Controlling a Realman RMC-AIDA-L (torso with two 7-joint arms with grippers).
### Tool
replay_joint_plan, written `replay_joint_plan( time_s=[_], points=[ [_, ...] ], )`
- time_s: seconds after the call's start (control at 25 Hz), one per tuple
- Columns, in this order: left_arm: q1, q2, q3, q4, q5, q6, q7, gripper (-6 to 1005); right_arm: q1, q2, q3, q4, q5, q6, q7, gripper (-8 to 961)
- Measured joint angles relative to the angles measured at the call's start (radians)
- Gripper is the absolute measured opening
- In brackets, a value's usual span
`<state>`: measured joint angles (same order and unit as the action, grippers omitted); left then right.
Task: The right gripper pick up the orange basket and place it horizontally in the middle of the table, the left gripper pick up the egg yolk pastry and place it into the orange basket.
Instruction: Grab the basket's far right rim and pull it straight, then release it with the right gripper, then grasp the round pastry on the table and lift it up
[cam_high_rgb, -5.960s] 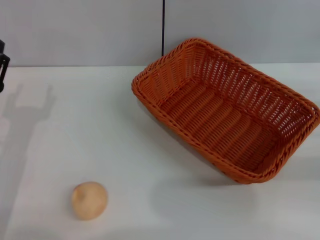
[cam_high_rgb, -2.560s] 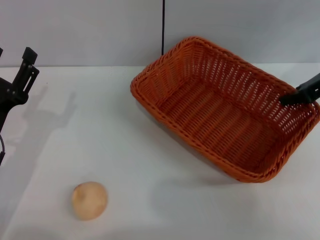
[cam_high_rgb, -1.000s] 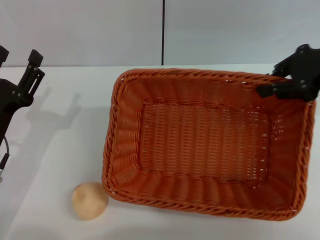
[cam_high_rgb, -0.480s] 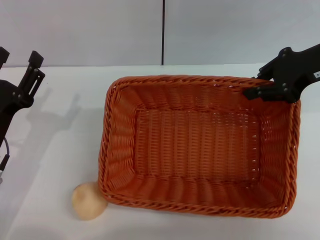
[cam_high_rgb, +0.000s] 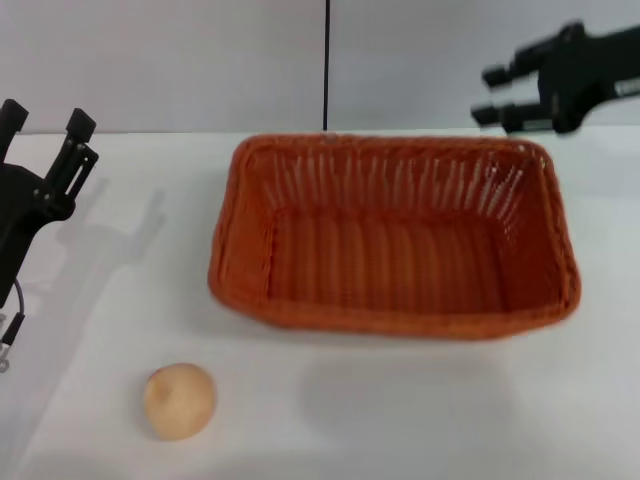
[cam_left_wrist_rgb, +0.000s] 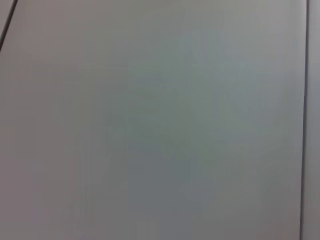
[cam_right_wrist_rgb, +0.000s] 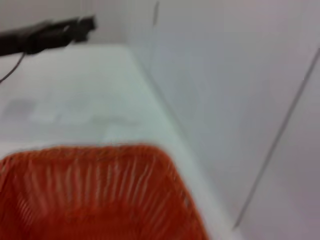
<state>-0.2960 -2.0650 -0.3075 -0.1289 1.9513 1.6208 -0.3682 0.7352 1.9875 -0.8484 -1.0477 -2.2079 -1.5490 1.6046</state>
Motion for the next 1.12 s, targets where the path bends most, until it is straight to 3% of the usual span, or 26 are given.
replay_joint_plan(
  time_s=[0.12,0.36,0.48,0.6,0.76,0.84,0.96,1.04,1.08,1.12],
  points=[
    [-0.001,-0.001,0.003,0.0,0.0,-0.007,0.0,795,-0.035,0.011,0.051,0.018,0.135,0.083,-0.108,374],
    [0.002,0.001,0.01,0.0,0.0,-0.005,-0.001,796,-0.218,0.07,0.206,0.107,0.582,0.133,-0.379,506],
    [0.004,0.003,0.015,0.008,0.0,0.005,-0.012,796,-0.275,0.078,0.249,0.184,0.708,0.126,-0.435,505],
    [0.0,0.006,0.055,0.064,0.0,0.045,-0.066,796,-0.369,0.076,0.283,0.365,0.901,0.093,-0.551,505],
    [-0.01,0.01,0.15,0.235,0.0,0.148,-0.229,796,-0.427,0.074,0.317,0.51,1.001,0.088,-0.635,505],
    [-0.01,0.01,0.15,0.235,0.0,0.148,-0.229,796,-0.434,0.074,0.334,0.536,1.009,0.085,-0.644,505],
    [-0.004,0.02,0.296,0.39,0.0,0.194,-0.395,796,-0.446,0.077,0.39,0.595,1.016,0.083,-0.66,505],
    [-0.004,0.02,0.296,0.39,0.0,0.194,-0.395,796,-0.447,0.077,0.398,0.601,1.016,0.084,-0.666,505],
    [0.009,0.029,0.376,0.436,0.0,0.198,-0.453,795,-0.447,0.077,0.401,0.604,1.015,0.085,-0.671,506],
    [0.009,0.029,0.376,0.436,0.0,0.198,-0.453,795,-0.447,0.076,0.402,0.605,1.014,0.087,-0.672,506]
  ],
)
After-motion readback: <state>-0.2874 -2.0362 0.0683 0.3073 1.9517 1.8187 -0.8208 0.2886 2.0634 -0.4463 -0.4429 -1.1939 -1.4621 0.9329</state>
